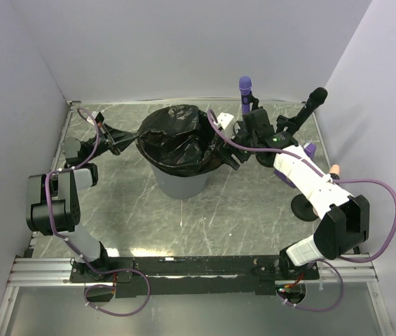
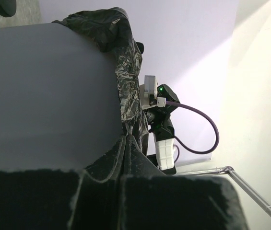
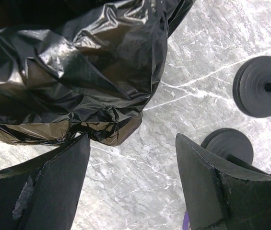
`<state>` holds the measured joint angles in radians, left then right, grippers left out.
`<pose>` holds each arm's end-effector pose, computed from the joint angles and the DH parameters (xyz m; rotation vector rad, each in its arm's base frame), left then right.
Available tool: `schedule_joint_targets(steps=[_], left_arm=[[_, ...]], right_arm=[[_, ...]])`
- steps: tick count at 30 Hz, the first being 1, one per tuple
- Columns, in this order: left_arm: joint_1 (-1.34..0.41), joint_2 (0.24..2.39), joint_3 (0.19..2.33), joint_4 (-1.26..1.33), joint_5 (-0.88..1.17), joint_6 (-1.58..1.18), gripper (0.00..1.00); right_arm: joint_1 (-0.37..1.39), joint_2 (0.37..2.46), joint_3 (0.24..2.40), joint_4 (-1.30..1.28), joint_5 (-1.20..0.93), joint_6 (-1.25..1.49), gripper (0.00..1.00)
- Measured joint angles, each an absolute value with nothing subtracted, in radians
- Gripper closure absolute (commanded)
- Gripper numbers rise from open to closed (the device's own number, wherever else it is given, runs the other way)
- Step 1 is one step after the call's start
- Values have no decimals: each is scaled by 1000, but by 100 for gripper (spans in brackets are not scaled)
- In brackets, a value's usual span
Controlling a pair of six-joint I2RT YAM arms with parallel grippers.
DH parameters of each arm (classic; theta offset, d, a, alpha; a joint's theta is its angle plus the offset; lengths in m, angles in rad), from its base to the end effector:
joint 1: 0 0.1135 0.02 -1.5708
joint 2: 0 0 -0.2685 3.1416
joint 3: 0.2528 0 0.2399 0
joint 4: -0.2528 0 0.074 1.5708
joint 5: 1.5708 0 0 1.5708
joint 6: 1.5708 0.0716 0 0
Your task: Put the trash bags into the trash bin
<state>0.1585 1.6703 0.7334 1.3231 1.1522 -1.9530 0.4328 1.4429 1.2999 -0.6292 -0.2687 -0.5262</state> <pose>0.3343 -0.0128 0.2679 -0.5176 1.7476 -2.0545 0.2886 0.1543 0.3063 -1.1876 1.9972 0.2675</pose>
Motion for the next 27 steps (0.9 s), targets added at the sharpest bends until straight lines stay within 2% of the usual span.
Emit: schedule_joint_targets(steps=[6, 11, 19, 27], left_arm=[[160, 1697, 733, 1319, 1162, -1895, 99], [157, 1697, 733, 1262, 1181, -1644, 99], [99, 1623, 746, 674, 1134, -1010, 99], [85, 1653, 760, 389, 1085, -741, 99]], right_arm=[[432, 1443, 1277, -627, -257, -521, 21], [431, 1441, 1267, -624, -224, -521, 20], [427, 1417, 1231, -598, -210, -521, 21], [427, 1406, 1195, -553, -237, -505, 22]])
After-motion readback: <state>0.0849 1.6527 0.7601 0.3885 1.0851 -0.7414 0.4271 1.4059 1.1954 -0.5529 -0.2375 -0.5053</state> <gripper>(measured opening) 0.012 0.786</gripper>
